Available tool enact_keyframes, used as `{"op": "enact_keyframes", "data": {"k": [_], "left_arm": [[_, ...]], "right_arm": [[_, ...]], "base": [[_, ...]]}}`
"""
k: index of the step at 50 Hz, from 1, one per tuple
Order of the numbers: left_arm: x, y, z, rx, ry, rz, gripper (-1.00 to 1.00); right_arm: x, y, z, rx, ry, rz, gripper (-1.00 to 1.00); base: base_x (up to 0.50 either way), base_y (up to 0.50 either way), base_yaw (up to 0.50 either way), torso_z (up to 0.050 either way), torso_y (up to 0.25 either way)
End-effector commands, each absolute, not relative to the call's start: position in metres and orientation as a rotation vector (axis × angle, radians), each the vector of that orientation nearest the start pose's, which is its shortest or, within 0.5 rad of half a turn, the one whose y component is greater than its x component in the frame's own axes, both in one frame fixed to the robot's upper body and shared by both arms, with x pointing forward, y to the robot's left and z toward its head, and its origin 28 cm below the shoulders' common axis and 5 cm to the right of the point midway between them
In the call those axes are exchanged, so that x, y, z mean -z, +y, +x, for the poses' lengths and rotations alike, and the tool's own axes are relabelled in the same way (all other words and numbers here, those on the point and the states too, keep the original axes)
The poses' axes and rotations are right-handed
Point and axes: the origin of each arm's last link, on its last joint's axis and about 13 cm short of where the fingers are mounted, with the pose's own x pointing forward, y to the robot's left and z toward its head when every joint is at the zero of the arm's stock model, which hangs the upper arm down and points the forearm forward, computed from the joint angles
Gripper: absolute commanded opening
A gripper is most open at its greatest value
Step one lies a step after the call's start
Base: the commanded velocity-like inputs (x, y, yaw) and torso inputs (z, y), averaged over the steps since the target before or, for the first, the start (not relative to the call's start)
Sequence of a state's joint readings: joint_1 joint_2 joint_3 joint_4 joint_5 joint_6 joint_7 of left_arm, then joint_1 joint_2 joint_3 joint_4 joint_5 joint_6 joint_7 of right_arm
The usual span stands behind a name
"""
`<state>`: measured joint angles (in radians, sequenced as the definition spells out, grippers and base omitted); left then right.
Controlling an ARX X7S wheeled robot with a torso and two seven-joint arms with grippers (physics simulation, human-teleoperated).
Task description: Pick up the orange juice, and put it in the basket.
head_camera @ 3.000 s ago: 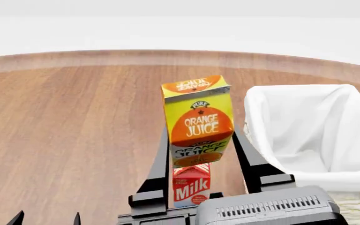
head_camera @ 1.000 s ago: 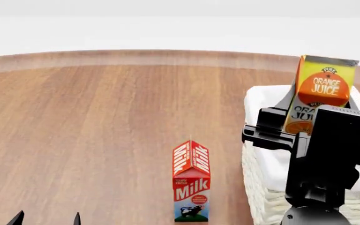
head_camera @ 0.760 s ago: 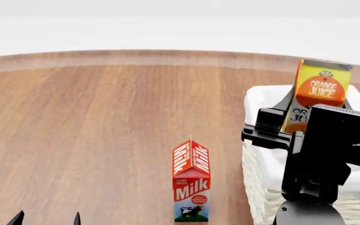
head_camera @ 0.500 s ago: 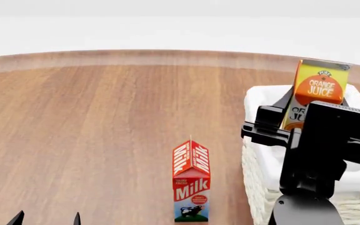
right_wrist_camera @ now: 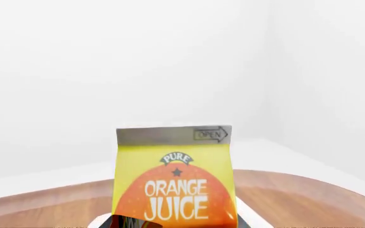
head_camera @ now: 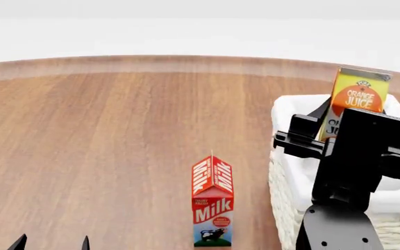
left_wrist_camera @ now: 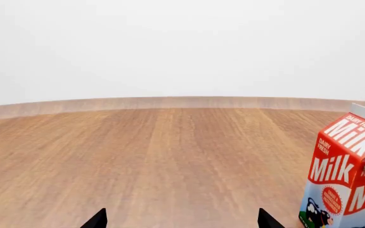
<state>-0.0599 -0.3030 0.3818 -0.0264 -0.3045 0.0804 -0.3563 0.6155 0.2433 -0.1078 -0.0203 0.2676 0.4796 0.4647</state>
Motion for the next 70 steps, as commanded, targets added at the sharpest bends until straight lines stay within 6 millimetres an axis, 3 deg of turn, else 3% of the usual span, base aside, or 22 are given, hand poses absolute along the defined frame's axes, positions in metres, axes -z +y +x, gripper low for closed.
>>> {"op": "enact_keyframes", "data": {"k": [1,32,70], "left_arm": [[-0.013,0.205,0.211,0.000,0.000,0.000,1.00],[-0.013,0.205,0.211,0.000,0.000,0.000,1.00],[-0.013,0.205,0.211,0.000,0.000,0.000,1.00]], "right_arm": [[-0.158,-0.136,0.330,0.375,-0.149,-0.041,-1.00],[-0.146,-0.140,0.353,0.403,-0.121,-0.015,-1.00],[-0.126,-0.142,0.362,0.423,-0.090,-0.031,-1.00]], "base": [[0.00,0.00,0.00,0.000,0.000],[0.00,0.00,0.00,0.000,0.001],[0.00,0.00,0.00,0.000,0.001]]}}
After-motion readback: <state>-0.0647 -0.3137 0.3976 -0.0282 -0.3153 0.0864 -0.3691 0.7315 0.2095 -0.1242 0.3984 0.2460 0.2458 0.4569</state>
